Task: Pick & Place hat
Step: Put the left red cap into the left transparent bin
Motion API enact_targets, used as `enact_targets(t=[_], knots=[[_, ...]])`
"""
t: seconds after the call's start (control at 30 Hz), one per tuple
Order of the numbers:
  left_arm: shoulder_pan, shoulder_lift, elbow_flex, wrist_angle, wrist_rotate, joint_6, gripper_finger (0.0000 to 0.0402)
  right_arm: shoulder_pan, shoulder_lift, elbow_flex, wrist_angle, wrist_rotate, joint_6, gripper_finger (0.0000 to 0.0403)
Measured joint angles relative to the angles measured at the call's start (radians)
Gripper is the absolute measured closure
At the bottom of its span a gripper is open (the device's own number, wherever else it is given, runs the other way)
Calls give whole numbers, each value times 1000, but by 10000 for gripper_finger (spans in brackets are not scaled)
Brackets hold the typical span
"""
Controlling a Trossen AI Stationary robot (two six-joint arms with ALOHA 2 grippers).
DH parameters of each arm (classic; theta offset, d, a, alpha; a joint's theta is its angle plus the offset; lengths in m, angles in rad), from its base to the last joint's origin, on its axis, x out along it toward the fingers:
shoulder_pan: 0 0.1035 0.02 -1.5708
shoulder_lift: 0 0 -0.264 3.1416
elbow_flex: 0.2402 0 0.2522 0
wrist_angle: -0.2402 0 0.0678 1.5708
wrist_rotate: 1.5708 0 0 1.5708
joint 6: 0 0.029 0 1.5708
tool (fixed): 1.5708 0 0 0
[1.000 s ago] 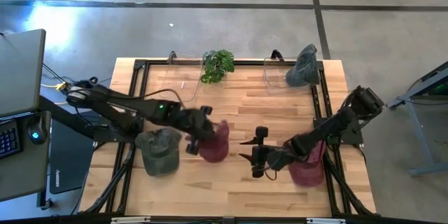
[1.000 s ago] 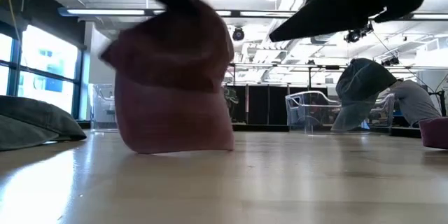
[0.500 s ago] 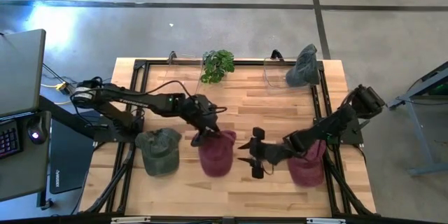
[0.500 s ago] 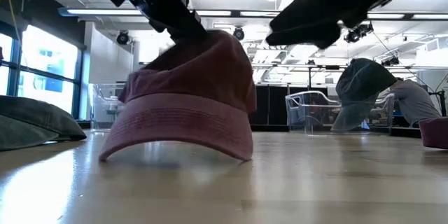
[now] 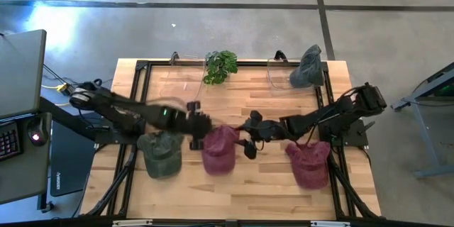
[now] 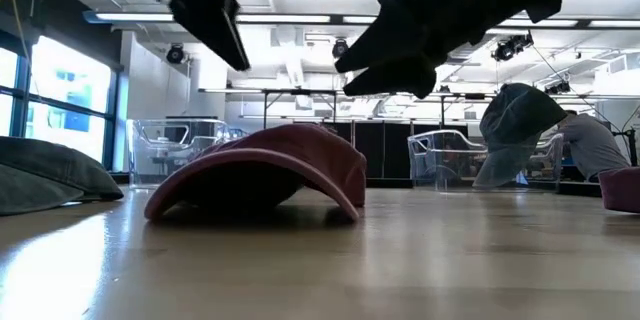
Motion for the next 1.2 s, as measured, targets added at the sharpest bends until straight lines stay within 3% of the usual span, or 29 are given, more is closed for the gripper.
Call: enact_targets(t=[0.17,0.3,0.47,0.7,0.93,1.2], knots=[[-254,1,-56,100,-184,-192,273,0,0,0,-5,-31,31,147],[-399,2,-120,287,-239,-252,287,-11,1,9,-8,-42,33,147],[-502,2,-174,473,-261,-250,291,-73,14,96,-37,-104,-1,147],[-528,30,-223,538,-343,-245,292,-210,139,303,-257,-268,-21,147],[-526,101,-221,547,-308,-265,292,-295,349,517,-543,-343,3,146],[-527,207,-220,564,-280,-266,292,-337,534,663,-593,-671,6,149]])
